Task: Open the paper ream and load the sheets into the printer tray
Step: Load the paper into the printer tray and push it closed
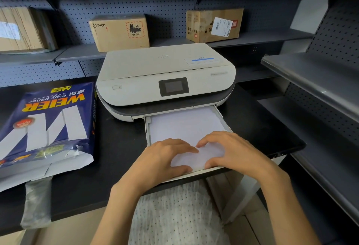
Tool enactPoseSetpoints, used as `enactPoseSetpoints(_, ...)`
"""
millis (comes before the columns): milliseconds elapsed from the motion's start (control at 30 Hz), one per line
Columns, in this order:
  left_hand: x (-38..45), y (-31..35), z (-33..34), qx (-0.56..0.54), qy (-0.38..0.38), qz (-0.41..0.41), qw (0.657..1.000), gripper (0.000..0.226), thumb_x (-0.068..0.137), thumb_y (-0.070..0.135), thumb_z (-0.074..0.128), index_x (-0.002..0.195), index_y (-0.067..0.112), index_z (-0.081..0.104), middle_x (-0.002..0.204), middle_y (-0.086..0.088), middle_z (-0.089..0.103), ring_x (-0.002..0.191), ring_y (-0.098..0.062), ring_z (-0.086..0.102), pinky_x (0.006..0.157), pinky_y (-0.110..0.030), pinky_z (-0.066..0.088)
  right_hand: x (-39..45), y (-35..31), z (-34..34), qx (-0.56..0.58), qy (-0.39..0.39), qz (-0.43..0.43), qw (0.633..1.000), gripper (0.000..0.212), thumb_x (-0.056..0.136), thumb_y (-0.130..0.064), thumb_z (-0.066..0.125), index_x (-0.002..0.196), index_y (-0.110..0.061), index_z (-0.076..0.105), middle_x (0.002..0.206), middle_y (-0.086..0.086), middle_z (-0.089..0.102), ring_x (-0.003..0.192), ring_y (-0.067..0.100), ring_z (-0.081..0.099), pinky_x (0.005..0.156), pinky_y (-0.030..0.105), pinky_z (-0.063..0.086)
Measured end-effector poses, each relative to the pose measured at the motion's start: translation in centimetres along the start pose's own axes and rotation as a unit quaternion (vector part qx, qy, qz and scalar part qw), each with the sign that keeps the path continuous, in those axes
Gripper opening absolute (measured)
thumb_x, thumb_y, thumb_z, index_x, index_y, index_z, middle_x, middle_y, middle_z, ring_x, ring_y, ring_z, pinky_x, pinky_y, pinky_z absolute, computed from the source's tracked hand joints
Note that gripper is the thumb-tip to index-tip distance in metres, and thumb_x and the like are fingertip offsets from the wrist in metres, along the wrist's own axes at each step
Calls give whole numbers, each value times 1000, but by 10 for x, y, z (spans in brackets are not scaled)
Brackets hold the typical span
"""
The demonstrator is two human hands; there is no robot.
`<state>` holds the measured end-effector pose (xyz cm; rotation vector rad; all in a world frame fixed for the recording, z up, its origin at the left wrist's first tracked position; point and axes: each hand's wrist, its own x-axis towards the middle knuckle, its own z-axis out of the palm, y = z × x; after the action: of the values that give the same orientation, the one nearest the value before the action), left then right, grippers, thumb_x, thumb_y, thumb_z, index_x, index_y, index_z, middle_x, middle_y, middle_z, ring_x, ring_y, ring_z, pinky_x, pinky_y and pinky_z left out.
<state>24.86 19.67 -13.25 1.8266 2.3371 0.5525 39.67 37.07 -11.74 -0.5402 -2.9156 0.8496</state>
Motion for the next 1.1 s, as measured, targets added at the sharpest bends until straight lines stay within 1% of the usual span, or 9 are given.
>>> enactPoseSetpoints(100,1,0,0,6,-1,-1,1000,41,87,49,60,127,50,51,130,29,53,118,4,49,92,-28,48,2,3,2,8,-5,-5,1000,43,74,-40,79,114,-44,63,116,-29,60,113,-5,49,96,28,47)
enactPoseSetpoints(300,1,-2,0,13,7,-4,1000,40,87,49,60,126,50,53,128,28,54,116,3,50,89,-26,48,3,7,6,40,1,-8,999,41,74,-39,78,112,-46,63,116,-31,59,115,-7,48,100,34,47)
enactPoseSetpoints(433,1,-1,0,12,2,-3,1000,41,85,52,60,126,49,53,129,29,54,116,3,50,91,-26,47,4,0,3,12,11,-22,1000,42,77,-37,77,116,-44,62,118,-29,59,116,-6,48,99,30,46)
enactPoseSetpoints(500,2,0,0,16,3,-4,1000,40,87,49,59,126,49,53,129,29,53,117,3,50,90,-24,46,4,-3,0,-13,18,-28,999,43,77,-39,77,116,-44,61,118,-29,59,116,-6,48,97,29,46)
enactPoseSetpoints(600,2,0,0,22,6,-3,1000,39,88,47,58,126,48,54,130,28,54,116,3,49,85,-19,41,2,-6,-1,-31,30,-29,999,43,77,-39,77,116,-44,61,118,-28,60,115,-5,49,95,26,44)
enactPoseSetpoints(733,1,1,2,7,8,-5,1000,37,88,47,59,125,48,55,127,28,55,114,3,51,80,-16,39,0,-9,1,-28,21,-25,999,41,77,-40,76,115,-45,61,116,-28,60,115,-3,49,94,29,45)
enactPoseSetpoints(833,1,0,3,-5,7,-9,1000,36,88,47,59,124,48,55,126,29,55,114,3,51,82,-19,44,0,-11,3,-22,21,-27,999,38,79,-36,75,114,-42,62,117,-26,62,114,-2,50,94,28,46)
enactPoseSetpoints(967,-2,0,4,-10,10,-9,1000,34,91,47,57,125,47,55,125,28,55,114,3,50,83,-18,44,1,-9,5,-24,28,-31,999,33,82,-35,73,113,-41,63,115,-24,63,113,-2,51,93,26,46)
enactPoseSetpoints(1100,-3,0,4,-28,4,-19,999,35,90,49,57,124,46,56,126,29,55,115,5,50,92,-23,46,1,-2,8,11,29,-26,999,30,83,-38,71,112,-40,64,115,-25,62,115,-4,48,98,28,44)
